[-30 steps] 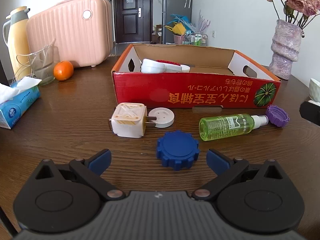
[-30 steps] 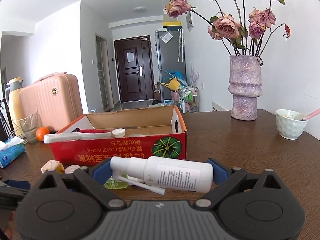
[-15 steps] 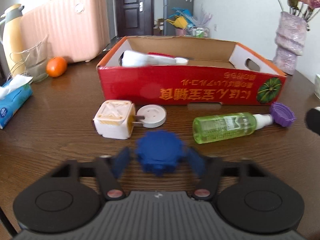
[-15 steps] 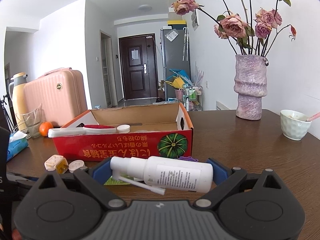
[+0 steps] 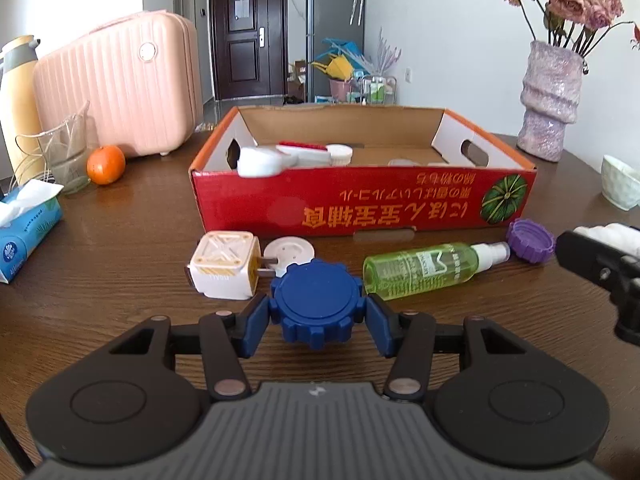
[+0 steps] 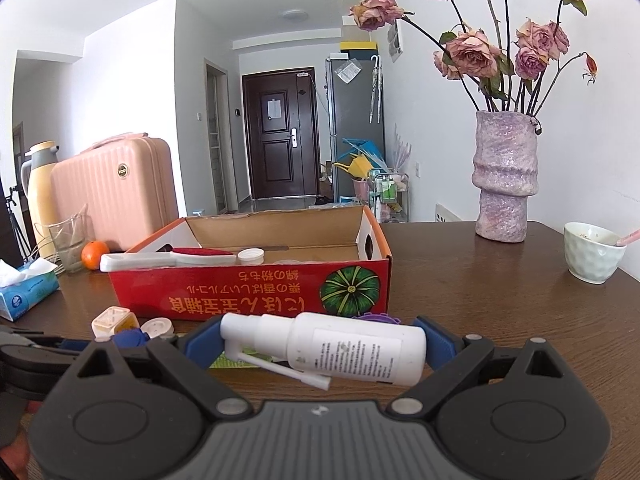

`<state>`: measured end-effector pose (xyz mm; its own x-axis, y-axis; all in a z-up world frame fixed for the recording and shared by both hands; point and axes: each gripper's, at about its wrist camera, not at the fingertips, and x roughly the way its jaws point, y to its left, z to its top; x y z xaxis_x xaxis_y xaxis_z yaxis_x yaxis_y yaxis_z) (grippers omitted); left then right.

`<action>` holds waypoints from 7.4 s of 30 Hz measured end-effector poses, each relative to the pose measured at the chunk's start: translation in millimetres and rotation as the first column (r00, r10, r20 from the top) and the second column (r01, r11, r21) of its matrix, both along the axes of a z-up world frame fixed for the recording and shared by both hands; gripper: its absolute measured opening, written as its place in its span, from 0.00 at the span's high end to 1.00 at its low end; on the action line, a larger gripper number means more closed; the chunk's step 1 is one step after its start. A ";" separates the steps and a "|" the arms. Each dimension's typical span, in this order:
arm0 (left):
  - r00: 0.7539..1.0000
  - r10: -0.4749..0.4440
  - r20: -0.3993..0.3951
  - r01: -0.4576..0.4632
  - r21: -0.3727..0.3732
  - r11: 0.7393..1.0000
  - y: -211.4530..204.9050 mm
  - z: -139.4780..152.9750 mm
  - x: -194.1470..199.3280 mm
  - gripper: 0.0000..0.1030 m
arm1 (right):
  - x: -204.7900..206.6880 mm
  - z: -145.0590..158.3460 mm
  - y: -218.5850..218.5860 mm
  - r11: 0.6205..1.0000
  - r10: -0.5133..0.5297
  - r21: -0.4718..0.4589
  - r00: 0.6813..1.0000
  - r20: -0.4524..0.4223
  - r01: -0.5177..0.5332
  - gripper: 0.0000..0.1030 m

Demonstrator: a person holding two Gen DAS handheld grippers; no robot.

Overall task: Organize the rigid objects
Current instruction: 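Carry the blue cap over the red box while the right tool carries the white spray bottle, then open both tools to drop the blue cap and white spray bottle into the box, then move both tools back toward the green spray bottle and white plug cube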

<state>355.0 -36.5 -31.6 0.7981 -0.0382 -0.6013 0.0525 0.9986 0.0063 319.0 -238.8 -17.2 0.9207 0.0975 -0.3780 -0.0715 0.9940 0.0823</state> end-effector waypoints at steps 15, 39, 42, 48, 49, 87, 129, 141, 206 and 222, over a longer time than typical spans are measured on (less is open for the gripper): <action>0.994 0.006 0.105 -0.004 -0.023 1.000 5.3 24.1 -26.1 0.48 | -5.0 2.2 4.7 1.000 0.023 -0.013 0.999 0.029 -0.022 0.05; 0.978 0.035 0.208 -0.023 -0.059 0.998 8.7 63.1 -25.6 0.48 | 4.3 26.8 13.9 0.998 0.059 -0.024 0.992 0.115 -0.057 0.05; 0.975 0.044 0.217 -0.031 -0.063 0.998 8.6 68.1 -20.0 0.48 | 9.8 31.4 16.2 0.998 0.062 -0.024 0.990 0.126 -0.059 0.05; 0.972 0.056 0.230 -0.040 -0.073 0.997 7.2 74.5 -7.3 0.48 | 23.0 38.5 21.5 0.998 0.063 -0.035 0.987 0.145 -0.059 0.05; 0.971 0.058 0.231 -0.042 -0.074 0.996 6.9 75.1 -4.9 0.48 | 25.5 39.2 22.3 0.998 0.063 -0.037 0.987 0.148 -0.058 0.05; 0.973 0.145 0.180 -0.125 -0.121 0.985 -0.8 59.7 134.5 0.48 | 177.0 22.4 24.3 0.999 0.036 -0.015 0.996 0.082 -0.035 0.05; 0.976 0.175 0.128 -0.172 -0.032 0.984 10.4 52.4 180.2 0.48 | 220.6 14.1 29.8 0.996 0.064 -0.066 0.998 0.021 -0.062 0.05; 0.954 0.248 0.166 -0.243 -0.050 0.969 19.6 57.9 172.5 0.00 | 228.9 14.0 27.0 0.996 0.028 -0.082 0.999 -0.021 -0.030 0.00; 0.945 0.208 0.253 -0.198 -0.062 0.978 46.0 62.8 49.9 0.00 | 115.7 21.9 12.2 0.999 0.042 -0.026 0.997 0.072 -0.040 0.00; 0.955 0.174 0.241 -0.167 -0.047 0.985 49.9 56.1 -3.0 0.00 | 59.4 15.7 24.8 0.996 0.085 -0.046 0.994 0.071 -0.082 0.00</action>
<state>352.0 13.4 24.5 0.9162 0.0980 -0.3886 -0.1184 0.9926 -0.0287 378.4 -214.0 -1.5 0.9353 0.1607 -0.3153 -0.1590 0.9868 0.0313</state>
